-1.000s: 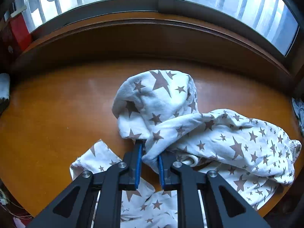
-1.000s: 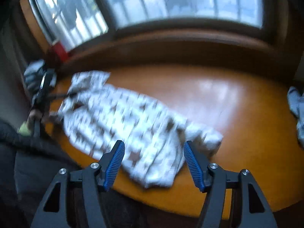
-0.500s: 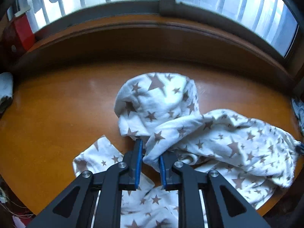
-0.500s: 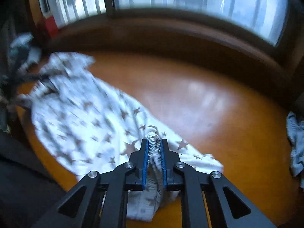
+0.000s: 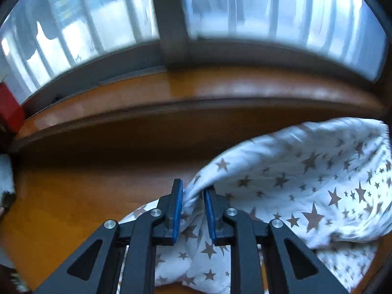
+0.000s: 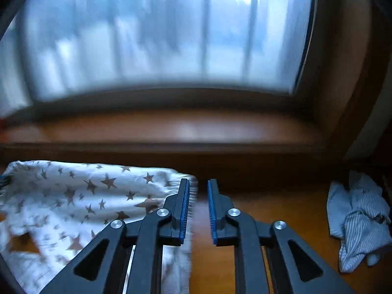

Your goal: Fold clothes

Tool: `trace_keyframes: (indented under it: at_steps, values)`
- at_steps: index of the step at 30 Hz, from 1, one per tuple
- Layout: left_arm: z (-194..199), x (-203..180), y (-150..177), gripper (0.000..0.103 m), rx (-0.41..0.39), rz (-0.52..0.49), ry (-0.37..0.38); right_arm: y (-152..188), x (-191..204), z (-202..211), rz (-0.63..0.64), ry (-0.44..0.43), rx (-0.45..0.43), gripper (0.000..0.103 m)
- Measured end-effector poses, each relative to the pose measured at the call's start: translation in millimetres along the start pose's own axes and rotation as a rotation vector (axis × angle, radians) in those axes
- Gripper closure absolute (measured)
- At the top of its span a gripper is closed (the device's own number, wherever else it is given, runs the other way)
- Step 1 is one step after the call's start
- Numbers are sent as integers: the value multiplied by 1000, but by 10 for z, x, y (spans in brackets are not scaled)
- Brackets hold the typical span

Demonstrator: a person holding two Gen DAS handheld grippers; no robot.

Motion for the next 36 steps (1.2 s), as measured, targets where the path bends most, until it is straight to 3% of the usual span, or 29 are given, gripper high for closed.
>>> trace_keyframes:
  at_steps: [2, 3, 4, 7, 12, 15, 20, 21, 24, 27, 29, 33, 36]
  values:
    - [-11, -213, 30, 84, -4, -27, 26, 60, 29, -86, -30, -51, 31, 86]
    - [-6, -323, 50, 78, -10, -40, 42, 94, 52, -60, -36, -82, 25, 82]
    - [30, -385, 83, 74, -21, -54, 52, 145, 55, 12, -24, -90, 12, 76]
    - [167, -561, 191, 67, -45, -92, 99, 441, 18, 235, 14, -108, 6, 73]
    - [485, -1142, 402, 67, -48, -206, 181, 1126, -78, 477, -33, -187, 86, 68]
    - [401, -1477, 391, 67, -38, -295, 184, 1525, -180, 478, -104, -202, 143, 64]
    - [162, -1970, 317, 67, 34, -312, 226, 1838, -140, 371, -151, -242, 204, 63]
    - [125, -2036, 310, 67, 45, -305, 228, 1848, -97, 352, -143, -237, 204, 63]
    - [36, -2220, 337, 67, 62, -306, 232, 1842, -3, 393, -102, -187, 183, 96]
    - [-7, -2397, 403, 66, 71, -331, 221, 1929, -101, 644, -85, -117, 177, 96]
    - [32, -2535, 423, 61, 57, -345, 232, 2066, -226, 886, -77, -85, 192, 96]
    - [113, -2836, 501, 48, 60, -349, 308, 2525, -385, 1249, 1, -50, 304, 96]
    - [180, -3019, 547, 46, 43, -360, 323, 2709, -422, 1397, 60, -15, 350, 94]
Point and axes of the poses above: each gripper's, at about its wrist camera, not at the fingertips, and z roughly against the way its jaws point, x to its left, y to its underside, the point moved 10 cm from there along -z, roughly the way its jaws point, and after that the axes turned 2 degrees about y, right-handed, at the moved point
